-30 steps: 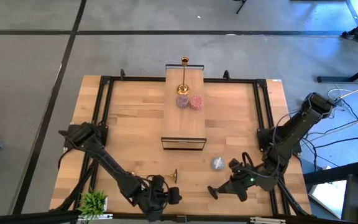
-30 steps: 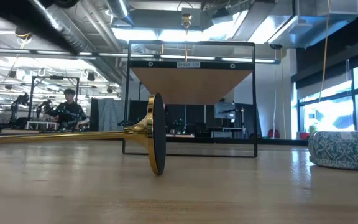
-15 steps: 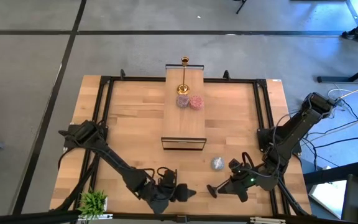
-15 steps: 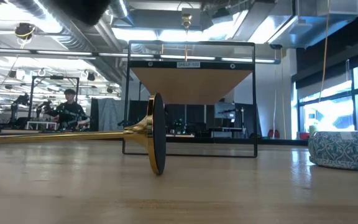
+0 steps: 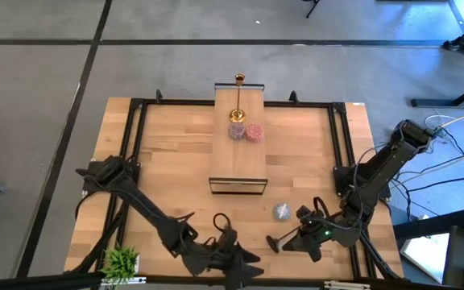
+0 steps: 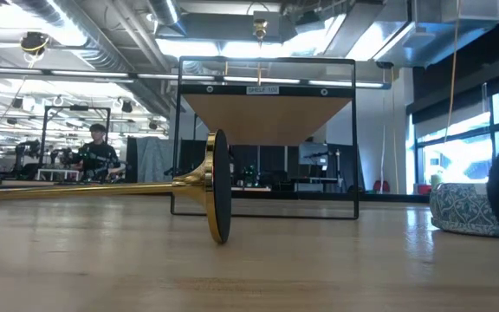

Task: Pick & Place candle stick holders
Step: Put the gold candle holder on the shelf

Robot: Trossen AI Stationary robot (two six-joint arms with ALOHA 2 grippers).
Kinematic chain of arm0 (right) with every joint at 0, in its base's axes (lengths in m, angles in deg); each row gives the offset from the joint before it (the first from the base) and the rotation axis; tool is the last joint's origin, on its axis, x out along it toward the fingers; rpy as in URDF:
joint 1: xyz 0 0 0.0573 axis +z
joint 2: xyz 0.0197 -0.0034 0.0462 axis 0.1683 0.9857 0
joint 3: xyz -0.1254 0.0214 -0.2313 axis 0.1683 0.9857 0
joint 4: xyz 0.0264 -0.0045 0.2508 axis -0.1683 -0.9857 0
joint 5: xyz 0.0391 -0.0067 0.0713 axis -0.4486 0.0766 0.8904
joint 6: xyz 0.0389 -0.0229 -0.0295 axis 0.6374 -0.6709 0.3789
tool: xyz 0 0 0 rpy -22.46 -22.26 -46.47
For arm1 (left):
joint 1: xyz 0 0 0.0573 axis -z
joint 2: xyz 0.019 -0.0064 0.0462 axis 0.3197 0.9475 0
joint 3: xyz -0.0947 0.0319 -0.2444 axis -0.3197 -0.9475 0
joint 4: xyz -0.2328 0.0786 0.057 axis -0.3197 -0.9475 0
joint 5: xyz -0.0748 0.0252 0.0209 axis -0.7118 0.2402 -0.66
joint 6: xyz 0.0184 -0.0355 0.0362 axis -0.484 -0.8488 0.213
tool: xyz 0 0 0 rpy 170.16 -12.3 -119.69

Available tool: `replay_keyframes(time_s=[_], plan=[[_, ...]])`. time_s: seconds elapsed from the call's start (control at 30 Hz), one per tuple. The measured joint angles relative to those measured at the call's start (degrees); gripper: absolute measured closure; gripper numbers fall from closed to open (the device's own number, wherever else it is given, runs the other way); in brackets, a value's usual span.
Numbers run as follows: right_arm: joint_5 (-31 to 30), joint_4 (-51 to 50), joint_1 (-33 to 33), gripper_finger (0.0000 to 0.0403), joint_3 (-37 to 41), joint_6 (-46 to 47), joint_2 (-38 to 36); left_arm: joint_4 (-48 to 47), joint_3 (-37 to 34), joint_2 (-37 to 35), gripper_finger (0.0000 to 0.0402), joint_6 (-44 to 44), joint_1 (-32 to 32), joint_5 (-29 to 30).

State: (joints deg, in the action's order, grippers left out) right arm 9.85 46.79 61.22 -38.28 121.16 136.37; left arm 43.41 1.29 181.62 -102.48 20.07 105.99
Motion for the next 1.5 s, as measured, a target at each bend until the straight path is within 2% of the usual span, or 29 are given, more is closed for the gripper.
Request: replay_keyframes(time_s=[0.1, 0.17, 0.3, 0.4, 0.5, 0.63, 0.83, 0.93, 0.97, 1.03, 1.17, 1.33, 1.5], plan=[[0.02, -0.01, 0.00, 0.0402, 0.00, 0.03, 0.00, -12.82, 3.85, -1.38, 0.0133, 0.42, 0.26, -0.55], [0.50, 0.00, -0.04, 0.0402, 0.00, 0.04, 0.00, -25.19, 6.91, -2.25, 0.0133, -1.58, 0.50, -0.58], [1.40, 0.21, -0.09, 0.0402, 0.00, 0.10, 0.00, -51.92, 13.99, -2.59, 0.0133, -8.24, 1.70, -2.44], [1.53, 0.23, -0.07, 0.0402, 0.00, 0.20, 0.00, -68.78, 16.75, -2.64, 0.0133, -14.46, 2.80, -5.44], [1.53, 0.11, -0.07, 0.0402, 0.00, 0.19, 0.00, -80.34, 17.54, -2.59, 0.0133, -18.66, 3.41, -7.89], [1.51, 0.09, -0.07, 0.0402, 0.00, 0.20, 0.00, -88.91, 17.70, -2.59, 0.0133, -25.58, 3.57, -10.09], [1.49, -0.07, -0.09, 0.0402, 0.00, -0.11, -0.01, -94.05, 17.70, -2.59, 0.0133, -43.46, 3.82, -5.58], [1.46, -0.07, -0.07, 0.0402, 0.00, -0.36, 0.00, -97.35, 17.70, -2.38, 0.0133, -61.28, 4.19, -4.29], [1.45, -0.07, -0.08, 0.0402, 0.00, -0.44, -0.02, -97.22, 17.70, -2.10, 0.0133, -64.68, 4.12, -5.10], [1.44, -0.07, -0.09, 0.0402, 0.00, -0.66, -0.01, -93.04, 17.70, -1.62, 0.0135, -65.29, 3.44, -6.52], [1.31, 0.13, -0.07, 0.0402, 0.00, -0.87, -0.02, -85.52, 17.70, -0.59, 0.0137, -64.05, 1.34, -3.39], [1.35, 0.42, -0.07, 0.0402, -0.02, -1.17, -0.03, -84.90, 17.70, -0.19, 0.0137, -60.69, 0.51, -5.90], [1.98, 0.37, 0.00, 0.0402, -0.02, -1.27, -0.02, -84.68, 17.70, -0.21, 0.0137, -61.30, 0.74, -6.90]])
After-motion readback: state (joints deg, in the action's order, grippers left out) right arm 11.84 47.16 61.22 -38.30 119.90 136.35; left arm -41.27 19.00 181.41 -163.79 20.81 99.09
